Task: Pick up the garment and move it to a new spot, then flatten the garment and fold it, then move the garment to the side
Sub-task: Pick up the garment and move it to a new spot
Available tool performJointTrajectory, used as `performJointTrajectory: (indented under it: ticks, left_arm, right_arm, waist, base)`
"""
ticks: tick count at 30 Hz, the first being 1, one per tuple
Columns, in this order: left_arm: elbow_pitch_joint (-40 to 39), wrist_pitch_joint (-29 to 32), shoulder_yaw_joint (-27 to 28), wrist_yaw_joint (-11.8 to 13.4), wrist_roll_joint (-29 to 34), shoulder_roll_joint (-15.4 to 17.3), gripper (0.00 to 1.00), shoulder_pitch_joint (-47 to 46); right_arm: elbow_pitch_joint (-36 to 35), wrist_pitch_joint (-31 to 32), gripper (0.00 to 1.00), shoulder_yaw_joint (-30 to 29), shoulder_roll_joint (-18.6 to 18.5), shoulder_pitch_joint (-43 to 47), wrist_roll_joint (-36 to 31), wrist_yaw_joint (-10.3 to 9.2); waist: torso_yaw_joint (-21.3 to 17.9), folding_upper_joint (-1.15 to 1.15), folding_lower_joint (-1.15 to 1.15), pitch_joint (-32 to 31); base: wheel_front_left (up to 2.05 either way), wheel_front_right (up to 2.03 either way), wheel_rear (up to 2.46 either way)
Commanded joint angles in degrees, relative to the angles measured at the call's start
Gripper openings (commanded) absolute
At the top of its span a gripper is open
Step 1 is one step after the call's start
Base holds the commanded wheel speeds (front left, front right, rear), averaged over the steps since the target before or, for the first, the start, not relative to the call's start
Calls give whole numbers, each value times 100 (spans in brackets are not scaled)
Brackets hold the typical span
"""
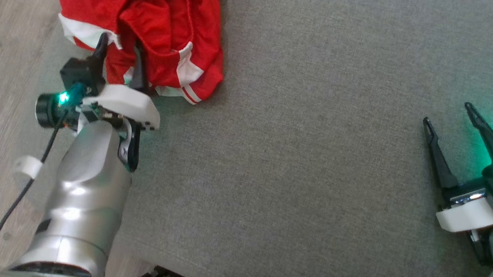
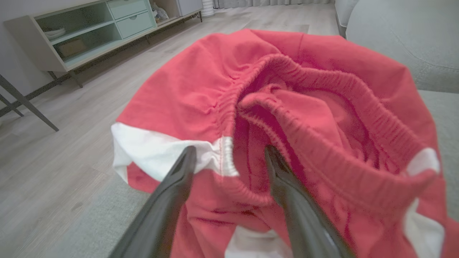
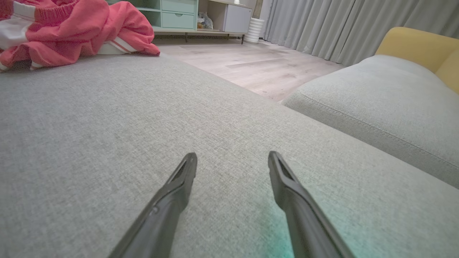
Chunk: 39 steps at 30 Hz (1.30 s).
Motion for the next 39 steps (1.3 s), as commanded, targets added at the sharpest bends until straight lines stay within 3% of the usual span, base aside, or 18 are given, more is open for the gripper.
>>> performJointTrajectory:
  ticks: [1,6,10,17,22,23,31,39]
  left_arm:
    - [-134,-101,131,41,22,286,0,-235]
    - [-1110,-113,164,92,214,402,0,-251]
    - [-2046,-114,234,56,371,605,0,-88]
    - [-3168,-63,209,-217,538,1142,0,-212]
    - [-4230,460,-27,-423,641,1421,0,-541]
    - [-4230,460,-27,-423,641,1421,0,-541]
    - [-5384,1630,-453,-585,343,1310,0,-1157]
    - [-5035,1979,-846,-624,133,1051,0,-1426]
  right_arm:
    - [91,0,100,45,-143,0,10,39]
    - [126,0,100,72,-17,-86,33,39]
    - [217,0,100,208,338,-242,88,39]
    - [357,0,100,299,1156,-510,93,39]
    - [215,0,100,-62,1649,-587,0,39]
    - [215,0,100,-62,1649,-587,0,39]
    - [-440,0,100,-117,1805,-710,326,39]
    - [-693,0,100,-223,1808,-760,756,39]
  waist:
    - [-7,0,0,77]
    - [-77,0,0,-15]
    - [-346,0,0,-427]
    - [-1322,0,0,-1315]
    - [-2202,0,0,-1667]
    - [-2202,0,0,-1667]
    - [-3546,0,0,-1684]
    - [-4374,0,0,-1407]
  base:
    - [0,0,0]
    - [0,0,0]
    - [0,0,0]
    - [0,0,0]
    - [0,0,0]
    - [0,0,0]
    - [0,0,0]
    - [0,0,0]
